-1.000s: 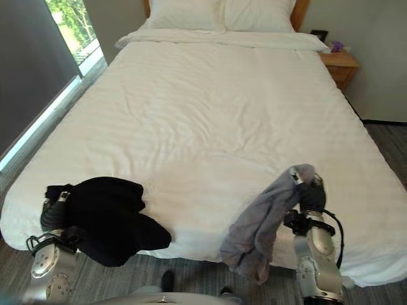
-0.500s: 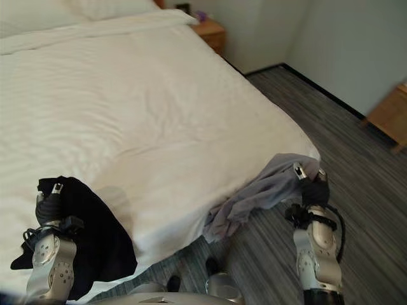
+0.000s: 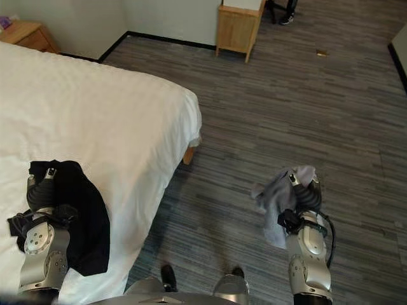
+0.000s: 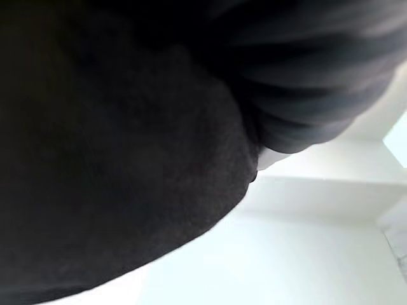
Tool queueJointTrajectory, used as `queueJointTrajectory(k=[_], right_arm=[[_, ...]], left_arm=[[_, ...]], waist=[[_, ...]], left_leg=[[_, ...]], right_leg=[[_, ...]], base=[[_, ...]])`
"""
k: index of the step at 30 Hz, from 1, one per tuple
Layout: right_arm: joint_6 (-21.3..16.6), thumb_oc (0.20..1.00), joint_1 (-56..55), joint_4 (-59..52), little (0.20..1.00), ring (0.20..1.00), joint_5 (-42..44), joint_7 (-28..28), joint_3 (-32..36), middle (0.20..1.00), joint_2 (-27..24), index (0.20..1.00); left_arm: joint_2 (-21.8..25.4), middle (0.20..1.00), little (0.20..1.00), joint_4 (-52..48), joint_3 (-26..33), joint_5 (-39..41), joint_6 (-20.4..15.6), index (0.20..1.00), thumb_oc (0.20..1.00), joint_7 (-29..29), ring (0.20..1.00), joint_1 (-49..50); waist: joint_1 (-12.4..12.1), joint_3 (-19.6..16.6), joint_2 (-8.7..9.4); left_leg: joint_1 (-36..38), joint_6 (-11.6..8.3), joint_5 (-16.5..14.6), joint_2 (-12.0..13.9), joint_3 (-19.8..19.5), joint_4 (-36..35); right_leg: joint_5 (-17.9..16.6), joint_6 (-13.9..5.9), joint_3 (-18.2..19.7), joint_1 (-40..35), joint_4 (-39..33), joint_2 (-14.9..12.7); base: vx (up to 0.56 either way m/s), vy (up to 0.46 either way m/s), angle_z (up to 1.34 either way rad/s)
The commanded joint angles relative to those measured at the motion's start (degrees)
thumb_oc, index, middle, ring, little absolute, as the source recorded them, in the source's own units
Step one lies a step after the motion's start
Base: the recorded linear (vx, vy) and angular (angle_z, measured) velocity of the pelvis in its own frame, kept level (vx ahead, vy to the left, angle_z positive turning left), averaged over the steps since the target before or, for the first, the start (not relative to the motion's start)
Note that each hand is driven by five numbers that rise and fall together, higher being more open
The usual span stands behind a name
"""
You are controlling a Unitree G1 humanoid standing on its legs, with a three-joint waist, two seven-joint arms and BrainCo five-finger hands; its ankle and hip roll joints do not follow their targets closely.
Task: Pick up bed clothes into laundry basket.
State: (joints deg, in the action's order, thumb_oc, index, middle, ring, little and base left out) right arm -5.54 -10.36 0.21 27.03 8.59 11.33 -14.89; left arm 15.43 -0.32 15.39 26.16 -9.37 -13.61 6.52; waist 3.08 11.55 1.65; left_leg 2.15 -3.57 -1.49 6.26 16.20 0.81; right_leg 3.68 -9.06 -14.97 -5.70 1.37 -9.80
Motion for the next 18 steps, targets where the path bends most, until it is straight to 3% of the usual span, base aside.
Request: queueJointTrajectory(k=[1,2,3,4,5,6,8,11,18], right_arm=[[-4.71,0.200,1.79,-6.72,0.200,0.200,1.07,-1.13,4.00,0.200,-2.06,0.200],[-4.79,0.200,1.68,-6.56,0.200,0.200,1.39,-0.92,4.03,0.200,-2.49,0.200],[-4.80,0.200,1.74,-6.54,0.200,0.200,1.40,-0.93,4.08,0.200,-2.48,0.200],[-4.83,0.200,1.82,-6.32,0.200,0.200,1.57,-0.79,3.96,0.200,-2.92,0.200],[-4.90,0.200,2.31,-6.02,0.200,0.200,1.72,-0.64,3.72,0.200,-3.23,0.200],[-4.63,0.200,2.05,-5.70,0.200,0.200,2.14,-1.08,3.69,0.200,-3.17,0.200],[-4.37,0.200,-0.03,-5.63,0.200,0.200,1.93,-2.14,4.10,0.200,-2.67,0.200],[-4.54,0.200,-0.16,-5.40,0.200,0.200,1.06,-2.04,4.26,0.200,-3.02,0.200],[-4.93,0.200,0.60,-5.01,0.200,0.200,0.63,-2.07,3.45,0.200,-2.34,0.200]], left_arm=[[2.89,0.200,0.200,-2.94,-0.04,0.10,-3.30,0.200,0.200,0.95,0.200,-1.55],[2.95,0.200,0.200,-2.83,-0.52,0.22,-3.35,0.200,0.200,0.81,0.200,-1.98],[2.97,0.200,0.200,-2.80,-0.54,0.22,-3.37,0.200,0.200,0.81,0.200,-2.07],[2.92,0.200,0.200,-2.89,-0.68,0.30,-3.35,0.200,0.200,0.53,0.200,-2.02],[2.60,0.200,0.200,-2.89,-0.61,0.75,-3.41,0.200,0.200,0.18,0.200,-2.17],[2.14,0.200,0.200,-2.63,0.09,1.32,-3.47,0.200,0.200,0.26,0.200,-1.73],[1.83,0.200,0.200,-2.33,2.33,0.44,-3.79,0.200,0.200,0.24,0.200,1.10],[1.34,0.200,0.200,-3.39,5.52,-0.37,-4.67,0.200,0.200,-0.77,0.200,2.62],[2.64,0.200,0.200,-5.07,7.61,-1.11,-5.83,0.200,0.200,-1.43,0.200,3.23]], waist=[[0.54,-2.78,1.87],[-0.02,-2.14,1.96],[0.07,-2.21,2.04],[-0.75,-1.70,2.15],[-1.75,-1.35,2.65],[-2.69,-1.19,2.88],[-4.52,-1.37,2.74],[-6.11,-0.77,2.16],[-5.99,-2.43,0.96]], left_leg=[[0.99,-1.47,1.75,3.83,-1.62,7.86],[-0.80,-1.77,3.13,3.47,-4.94,10.77],[-1.18,-1.73,3.40,3.40,-5.07,10.86],[-2.53,-1.61,3.21,1.79,-8.48,11.74],[-4.84,-1.02,2.49,-1.48,-12.65,11.53],[-5.67,-0.52,1.59,-3.15,-14.31,9.50],[-7.02,0.11,2.82,-5.08,-16.16,4.54],[-9.21,0.29,4.59,-7.83,-19.04,3.53],[-3.06,2.20,4.51,-8.14,-19.62,-3.00]], right_leg=[[-5.00,4.19,1.65,3.78,-2.43,4.65],[-4.75,4.76,2.29,3.63,-2.44,4.99],[-4.95,4.83,2.18,3.87,-2.48,4.91],[-4.53,5.17,2.74,3.53,-2.56,5.05],[-4.66,5.27,3.42,3.60,-2.96,4.86],[-4.82,5.09,3.85,3.17,-3.65,5.07],[-5.34,4.85,5.04,1.39,-5.80,6.06],[-5.13,5.12,6.35,0.72,-6.24,7.18],[-4.13,5.43,6.85,0.35,-6.37,8.37]], base=[[0.08,-0.206,0.14],[0.03,-0.139,0.06],[0.02,-0.080,-0.07],[0.01,-0.089,-0.28],[0.06,-0.154,-0.40],[0.13,-0.170,-0.34],[0.18,-0.078,-0.34],[0.08,-0.004,-0.49],[0.08,0.068,-0.18]])
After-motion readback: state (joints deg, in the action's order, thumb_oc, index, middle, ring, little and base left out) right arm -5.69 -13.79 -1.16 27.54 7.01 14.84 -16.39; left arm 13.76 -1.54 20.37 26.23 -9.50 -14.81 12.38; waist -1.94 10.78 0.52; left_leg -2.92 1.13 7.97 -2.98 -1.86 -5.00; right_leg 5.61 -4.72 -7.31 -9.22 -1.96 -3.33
